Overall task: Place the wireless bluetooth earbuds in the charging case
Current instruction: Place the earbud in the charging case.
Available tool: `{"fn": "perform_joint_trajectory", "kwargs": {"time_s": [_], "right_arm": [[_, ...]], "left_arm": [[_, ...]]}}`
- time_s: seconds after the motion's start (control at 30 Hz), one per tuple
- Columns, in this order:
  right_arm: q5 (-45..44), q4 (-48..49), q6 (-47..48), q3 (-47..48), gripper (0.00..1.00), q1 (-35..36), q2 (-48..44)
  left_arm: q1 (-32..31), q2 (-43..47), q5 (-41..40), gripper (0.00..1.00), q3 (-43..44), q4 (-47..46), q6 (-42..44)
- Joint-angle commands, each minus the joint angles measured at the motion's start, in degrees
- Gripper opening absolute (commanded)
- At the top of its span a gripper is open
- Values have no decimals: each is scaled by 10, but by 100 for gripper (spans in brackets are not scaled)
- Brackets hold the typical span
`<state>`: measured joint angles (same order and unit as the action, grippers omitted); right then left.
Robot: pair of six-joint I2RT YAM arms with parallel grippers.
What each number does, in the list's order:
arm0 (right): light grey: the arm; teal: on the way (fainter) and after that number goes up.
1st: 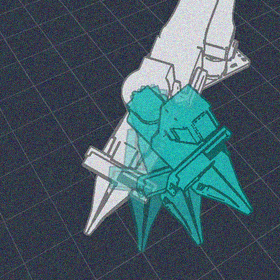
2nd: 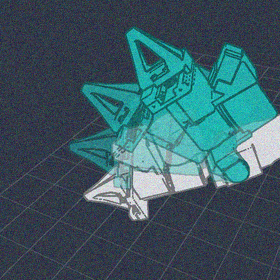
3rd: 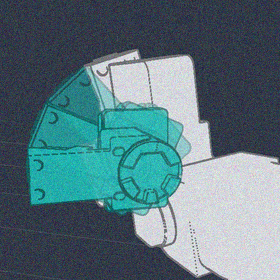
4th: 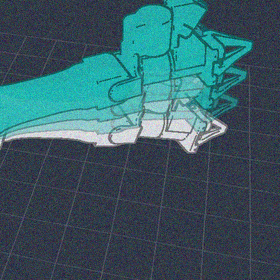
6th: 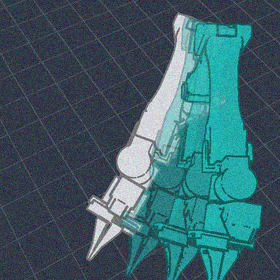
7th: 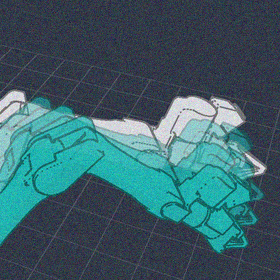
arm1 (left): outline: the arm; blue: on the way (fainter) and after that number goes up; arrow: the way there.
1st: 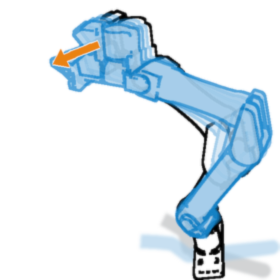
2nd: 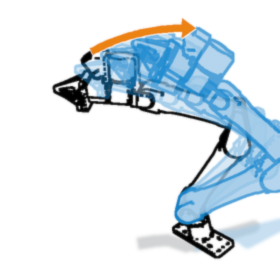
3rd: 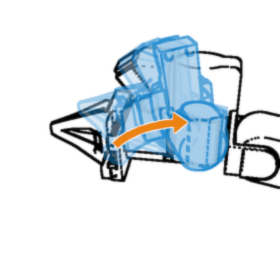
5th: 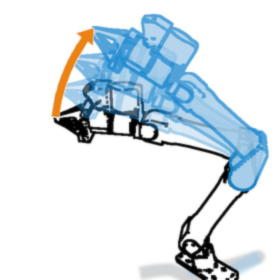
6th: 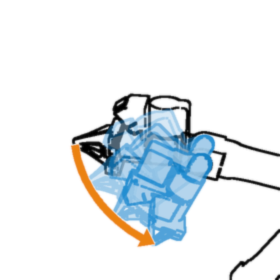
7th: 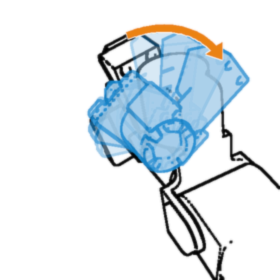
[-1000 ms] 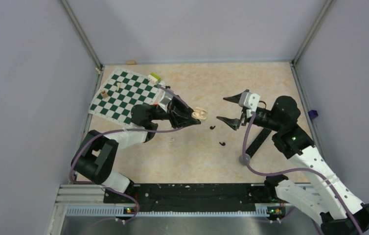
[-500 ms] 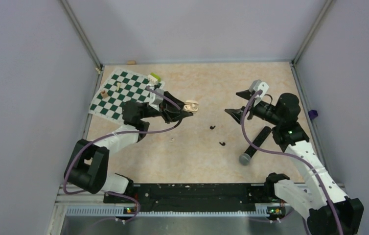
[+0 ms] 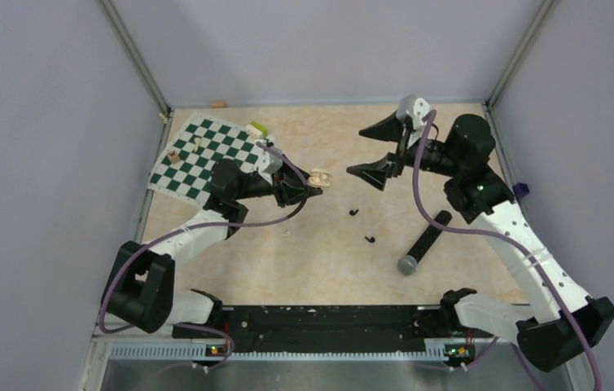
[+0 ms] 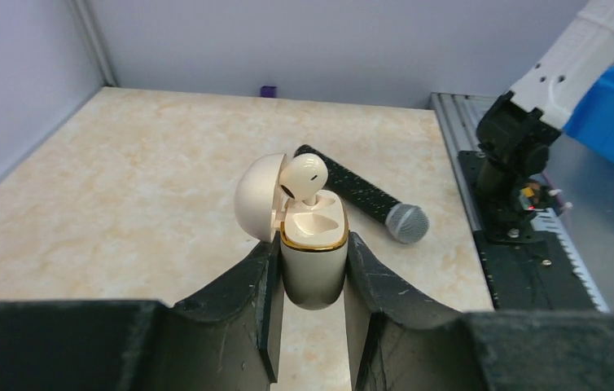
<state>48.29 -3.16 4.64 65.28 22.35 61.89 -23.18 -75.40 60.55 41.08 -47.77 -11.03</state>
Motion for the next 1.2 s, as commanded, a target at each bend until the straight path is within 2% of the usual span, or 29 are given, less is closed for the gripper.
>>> {"fn": "perform_joint_trajectory", "kwargs": {"time_s": [0.0, 0.13, 0.2, 0.33, 0.5, 0.9, 1.17], "right_arm": [[-51, -3, -35, 20, 93, 17, 21], [-69, 21, -35, -4, 95, 40, 28], [-88, 26, -31, -17, 99, 51, 31], [-136, 17, -8, -17, 99, 73, 48], [-110, 26, -12, -19, 99, 91, 54], [-110, 46, -20, -27, 99, 101, 45], [-129, 15, 1, -9, 99, 124, 60]], "left_arm": [[-8, -22, 41, 0, -3, -181, -116], [-24, -43, 72, 0, -15, -290, -173], [-31, -49, 60, 0, -14, -278, -162], [-32, -60, 51, 0, -12, -267, -156], [-32, -62, 49, 0, -15, -255, -147], [-32, -58, 52, 0, -9, -226, -135], [-32, -60, 53, 0, -6, -211, -129]]}}
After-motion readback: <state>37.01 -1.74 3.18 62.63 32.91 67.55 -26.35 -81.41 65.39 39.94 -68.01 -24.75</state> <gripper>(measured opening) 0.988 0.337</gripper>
